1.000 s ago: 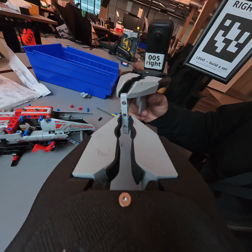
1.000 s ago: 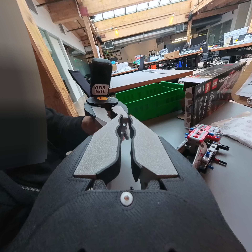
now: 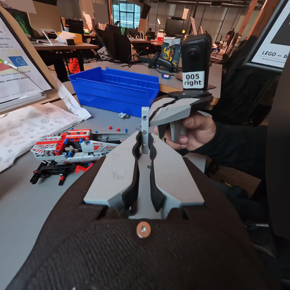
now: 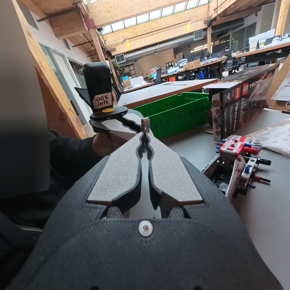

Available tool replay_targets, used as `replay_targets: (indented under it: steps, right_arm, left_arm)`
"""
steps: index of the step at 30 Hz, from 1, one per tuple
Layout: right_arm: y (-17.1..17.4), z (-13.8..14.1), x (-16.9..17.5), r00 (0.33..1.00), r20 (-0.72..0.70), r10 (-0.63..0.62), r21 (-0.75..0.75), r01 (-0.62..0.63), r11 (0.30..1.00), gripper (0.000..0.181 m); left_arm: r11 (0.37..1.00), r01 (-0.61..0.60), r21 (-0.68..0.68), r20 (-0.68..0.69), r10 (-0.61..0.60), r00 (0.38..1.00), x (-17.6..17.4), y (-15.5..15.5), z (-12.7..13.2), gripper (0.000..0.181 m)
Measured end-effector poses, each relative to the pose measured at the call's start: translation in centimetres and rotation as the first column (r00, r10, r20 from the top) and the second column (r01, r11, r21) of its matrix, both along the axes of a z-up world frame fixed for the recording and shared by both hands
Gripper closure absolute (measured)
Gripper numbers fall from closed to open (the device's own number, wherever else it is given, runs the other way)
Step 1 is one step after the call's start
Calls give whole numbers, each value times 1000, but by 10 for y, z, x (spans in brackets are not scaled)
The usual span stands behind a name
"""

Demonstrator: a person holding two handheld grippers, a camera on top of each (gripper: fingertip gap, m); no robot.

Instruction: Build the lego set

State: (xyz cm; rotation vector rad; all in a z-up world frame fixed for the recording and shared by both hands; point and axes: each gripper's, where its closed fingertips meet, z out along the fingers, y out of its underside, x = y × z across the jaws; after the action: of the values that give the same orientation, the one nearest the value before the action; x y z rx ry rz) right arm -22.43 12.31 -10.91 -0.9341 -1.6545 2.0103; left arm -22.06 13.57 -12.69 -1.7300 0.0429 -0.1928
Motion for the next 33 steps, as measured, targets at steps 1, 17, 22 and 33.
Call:
replay_targets:
  steps: [1,17,22,33]
  right_arm:
    - [0,1,0,1000,-3,-4,-2,4,1000,181]
    - [-2,-5,-3,999,21,-27,-28,27,999,181]
    - [-2,-7,-4,999,38,-26,-50,28,998,181]
    - [1,-15,-11,993,55,-107,-70,110,991,181]
  left_arm:
    - [1000,1,1,8,-1,1000,0,0,1,175]
    - [998,-63,-31,-170,57,984,-3,0,-5,175]
    - [995,-83,-54,-250,67,966,-6,-1,-7,175]
    - [987,-140,-84,-324,106,940,-13,1,-16,175]
